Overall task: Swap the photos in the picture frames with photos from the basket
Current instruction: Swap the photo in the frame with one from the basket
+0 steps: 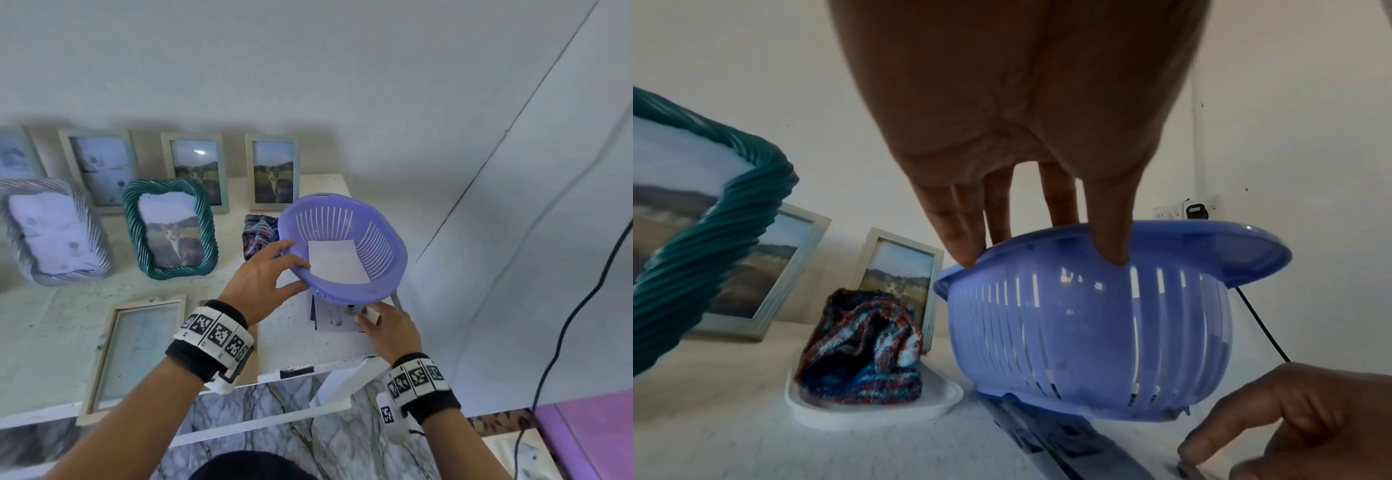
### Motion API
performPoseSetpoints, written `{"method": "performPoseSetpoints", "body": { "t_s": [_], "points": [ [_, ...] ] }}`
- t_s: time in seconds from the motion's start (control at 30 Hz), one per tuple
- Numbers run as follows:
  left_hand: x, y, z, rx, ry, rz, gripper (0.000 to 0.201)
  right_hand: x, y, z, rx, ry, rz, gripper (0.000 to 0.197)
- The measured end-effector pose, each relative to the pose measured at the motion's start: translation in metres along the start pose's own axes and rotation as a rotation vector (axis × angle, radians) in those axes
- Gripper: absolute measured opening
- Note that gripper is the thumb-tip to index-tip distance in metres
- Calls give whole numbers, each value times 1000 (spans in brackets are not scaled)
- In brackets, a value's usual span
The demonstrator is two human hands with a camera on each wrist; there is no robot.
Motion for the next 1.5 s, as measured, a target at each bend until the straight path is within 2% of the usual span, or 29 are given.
{"method": "performPoseSetpoints", "body": {
  "t_s": [0.17, 0.3, 0.37, 0.43, 0.5, 0.63, 0.7, 0.77, 0.83, 0.9, 1.0, 1.07, 1.2, 1.27, 1.33, 1.4, 1.43, 1.47, 1.5],
  "points": [
    [-1, 11, -11, 13, -30, -26, 31, -26, -1, 20, -34, -201, -7, 16],
    [-3, 21, -22, 33, -81, -48, 31, -38, -9, 74, -165, -244, 4, 19],
    [-4, 24, -23, 24, -82, -52, 34, -20, -12, 110, -231, -227, 57, 18],
    [-5, 25, -25, 33, -64, -53, 46, 16, -13, 141, -273, -166, 150, 18],
    [-6, 26, -26, 44, -25, -42, 61, 61, -17, 152, -247, -53, 258, 21],
    [0, 30, -26, -15, 36, 24, 69, 142, -38, 119, -47, 267, 432, 34],
    [2, 31, -28, -29, 40, 39, 64, 173, -49, 86, 47, 476, 490, 39],
    [2, 31, -31, -43, 46, 36, 57, 190, -67, 50, 129, 656, 476, 42],
    [3, 31, -32, -42, 46, 40, 54, 198, -85, 17, 164, 804, 458, 40],
    [3, 31, -33, -41, 43, 44, 53, 197, -93, -1, 137, 939, 464, 32],
    [2, 30, -31, -53, 50, 42, 53, 183, -84, -12, 143, 1150, 470, 30],
    [2, 30, -30, -43, 45, 45, 54, 178, -77, -7, 141, 1205, 429, 26],
    [1, 29, -29, -38, 38, 36, 55, 180, -94, -15, 117, 1130, 410, 37],
    [2, 29, -29, -54, 44, 29, 53, 183, -103, -14, 57, 1053, 405, 43],
    [2, 29, -29, -61, 47, 28, 51, 189, -112, -8, -15, 940, 402, 35],
    [1, 28, -29, -64, 41, 20, 51, 195, -115, 0, -25, 861, 408, 21],
    [2, 28, -29, -62, 37, 19, 52, 197, -116, 3, 0, 819, 410, 10],
    [2, 28, -29, -59, 39, 19, 54, 197, -118, 8, 47, 760, 406, 8],
    [3, 27, -28, -60, 52, 23, 55, 199, -118, 14, 96, 691, 401, 14]
  ]
}}
Point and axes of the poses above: each hand's wrist, its own y-axis away from the middle knuckle, its own z-axis out of the back of the hand, x = y × z, the point moved 10 cm from there along -y, towards the middle knuckle, and after that the axes turned 15 degrees about -z, right-handed, at the moved point
